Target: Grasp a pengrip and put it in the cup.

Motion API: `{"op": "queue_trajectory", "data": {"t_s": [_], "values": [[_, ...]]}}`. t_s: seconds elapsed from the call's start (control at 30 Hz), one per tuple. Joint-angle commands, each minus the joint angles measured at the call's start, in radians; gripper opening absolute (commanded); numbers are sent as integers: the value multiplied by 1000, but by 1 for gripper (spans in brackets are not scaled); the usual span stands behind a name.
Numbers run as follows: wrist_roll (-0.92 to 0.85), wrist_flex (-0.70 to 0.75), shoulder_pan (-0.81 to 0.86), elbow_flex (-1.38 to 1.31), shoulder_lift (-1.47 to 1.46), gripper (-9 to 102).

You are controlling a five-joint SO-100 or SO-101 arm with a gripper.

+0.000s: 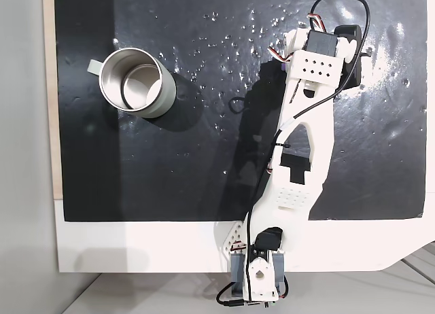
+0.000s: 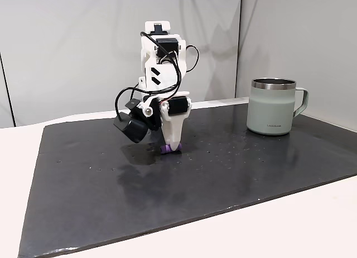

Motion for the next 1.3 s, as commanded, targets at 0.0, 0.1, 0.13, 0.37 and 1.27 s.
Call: {"op": "queue_trajectory", "data": {"t_s": [0.0,0.1,0.13,0.37,1.27], "values": [[23,48,25,-100,28,0],[34,91,11,-104,100,0],[37,110,8,-104,127,0],[43,242,3,-118,319,0],[64,354,-63,-127,781,0]]}}
